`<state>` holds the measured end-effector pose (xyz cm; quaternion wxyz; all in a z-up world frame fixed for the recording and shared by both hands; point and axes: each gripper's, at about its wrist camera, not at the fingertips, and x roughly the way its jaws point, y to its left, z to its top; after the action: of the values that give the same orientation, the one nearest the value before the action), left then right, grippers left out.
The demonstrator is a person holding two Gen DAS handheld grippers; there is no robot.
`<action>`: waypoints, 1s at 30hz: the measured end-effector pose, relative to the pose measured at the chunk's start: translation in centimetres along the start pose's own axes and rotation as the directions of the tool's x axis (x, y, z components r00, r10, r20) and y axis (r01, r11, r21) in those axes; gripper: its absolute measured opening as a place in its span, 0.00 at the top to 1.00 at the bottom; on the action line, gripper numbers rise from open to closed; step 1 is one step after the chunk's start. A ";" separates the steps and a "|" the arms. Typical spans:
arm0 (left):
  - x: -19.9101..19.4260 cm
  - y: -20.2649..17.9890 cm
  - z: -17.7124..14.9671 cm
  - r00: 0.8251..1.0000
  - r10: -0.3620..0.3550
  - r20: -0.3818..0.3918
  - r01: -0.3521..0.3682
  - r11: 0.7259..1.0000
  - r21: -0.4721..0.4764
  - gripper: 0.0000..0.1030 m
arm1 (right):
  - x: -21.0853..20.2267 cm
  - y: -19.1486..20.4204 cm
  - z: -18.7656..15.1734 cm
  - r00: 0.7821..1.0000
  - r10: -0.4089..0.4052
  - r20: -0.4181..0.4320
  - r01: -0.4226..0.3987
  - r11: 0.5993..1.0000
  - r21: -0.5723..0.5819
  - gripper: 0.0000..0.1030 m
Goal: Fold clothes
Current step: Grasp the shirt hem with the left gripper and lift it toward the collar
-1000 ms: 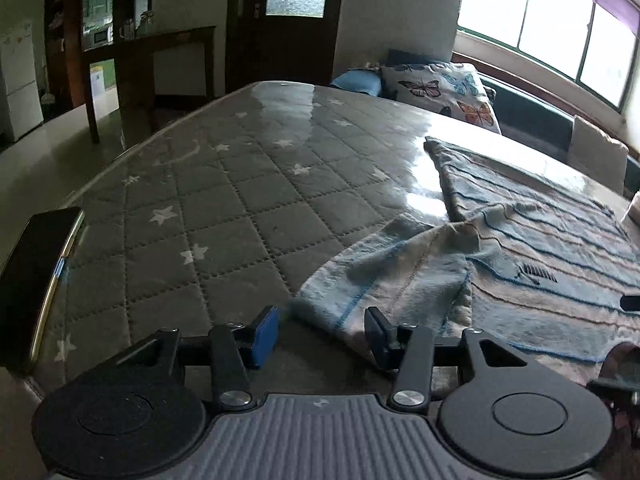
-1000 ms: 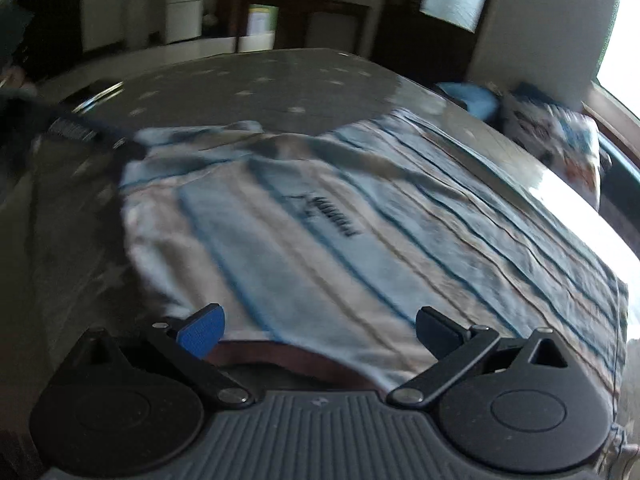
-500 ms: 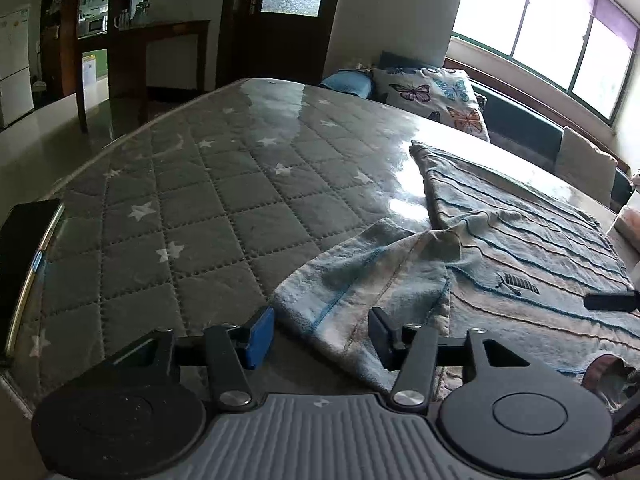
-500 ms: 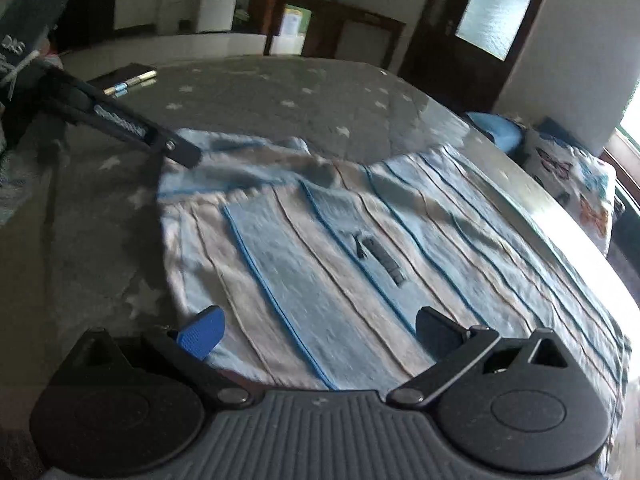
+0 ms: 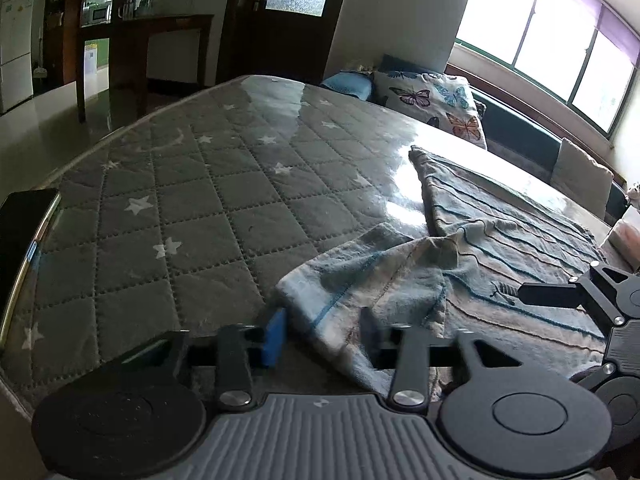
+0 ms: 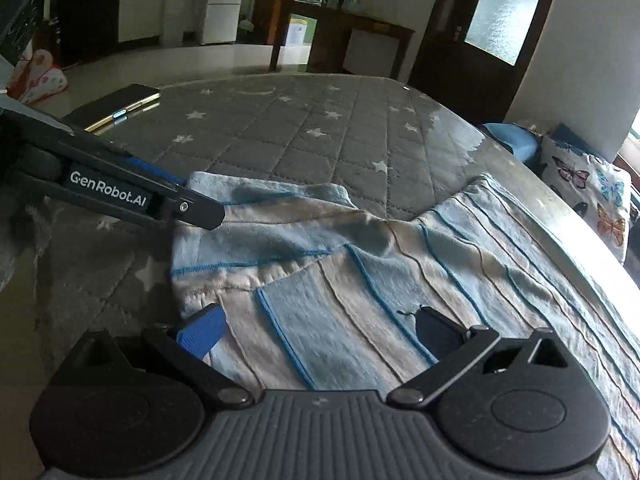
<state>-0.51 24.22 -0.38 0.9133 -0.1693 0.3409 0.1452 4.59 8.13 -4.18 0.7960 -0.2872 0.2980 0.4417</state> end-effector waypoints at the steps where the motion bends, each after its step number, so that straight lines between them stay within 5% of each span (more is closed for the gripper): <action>1: 0.0 0.1 0.0 1.000 -0.011 0.000 0.011 1.000 -0.004 0.85 | 0.0 0.0 0.0 1.000 -0.001 -0.004 0.001 1.000 0.006 0.00; 6: -1.3 0.0 0.4 0.993 -0.087 0.076 0.090 0.996 -0.026 0.95 | -0.2 -0.3 -0.1 1.000 0.006 -0.008 -0.005 1.000 0.028 0.01; 14: -5.5 -3.7 0.7 0.944 -0.276 0.182 0.252 0.957 0.146 0.96 | -3.8 -3.4 -1.3 0.998 -0.063 -0.004 0.063 0.997 0.037 0.01; 21: -5.9 -8.3 -0.8 0.917 -0.384 0.107 0.333 0.886 0.323 0.96 | -7.6 -8.1 -4.5 0.984 -0.176 -0.024 0.177 0.979 0.103 0.01; 30: -3.3 -11.1 -3.3 0.921 -0.382 -0.078 0.380 0.835 0.397 0.92 | -10.5 -11.5 -9.2 0.973 -0.218 -0.073 0.229 0.949 0.217 0.01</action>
<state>-0.53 12.34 1.79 0.9395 -0.0408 0.3209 -0.1126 8.06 -9.20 -0.42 0.8608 -0.2381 0.3306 0.3051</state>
